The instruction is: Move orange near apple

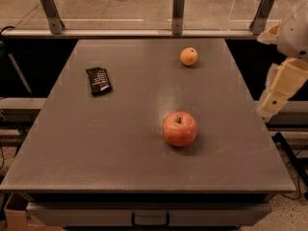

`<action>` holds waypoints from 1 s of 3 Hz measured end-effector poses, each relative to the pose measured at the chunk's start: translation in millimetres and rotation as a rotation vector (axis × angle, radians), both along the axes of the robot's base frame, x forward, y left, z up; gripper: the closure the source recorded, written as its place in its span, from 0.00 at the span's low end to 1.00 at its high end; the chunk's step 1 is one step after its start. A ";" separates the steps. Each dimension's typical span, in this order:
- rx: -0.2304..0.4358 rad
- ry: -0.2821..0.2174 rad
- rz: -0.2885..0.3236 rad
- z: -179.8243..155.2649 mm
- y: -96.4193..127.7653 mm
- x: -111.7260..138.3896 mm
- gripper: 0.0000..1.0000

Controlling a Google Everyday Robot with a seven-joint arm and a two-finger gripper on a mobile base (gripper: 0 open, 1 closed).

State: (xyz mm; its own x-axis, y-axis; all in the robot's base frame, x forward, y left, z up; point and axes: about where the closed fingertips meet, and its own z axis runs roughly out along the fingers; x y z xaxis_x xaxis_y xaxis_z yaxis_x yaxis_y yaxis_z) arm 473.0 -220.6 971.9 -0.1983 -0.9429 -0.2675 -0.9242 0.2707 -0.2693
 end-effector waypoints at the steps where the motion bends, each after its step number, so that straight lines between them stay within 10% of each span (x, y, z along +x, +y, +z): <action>1: 0.086 -0.037 0.024 -12.7 -8.3 60.4 0.00; 3: 0.333 -0.099 0.005 -62.3 6.9 192.5 0.00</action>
Offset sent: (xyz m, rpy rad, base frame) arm 0.2298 -0.0059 -0.0576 0.3865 -0.1269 0.0344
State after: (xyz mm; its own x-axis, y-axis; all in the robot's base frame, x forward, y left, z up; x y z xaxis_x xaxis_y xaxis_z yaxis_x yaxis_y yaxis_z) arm 665.5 -213.7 909.6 -0.1520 -0.8017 -0.5781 -0.8995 0.3546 -0.2553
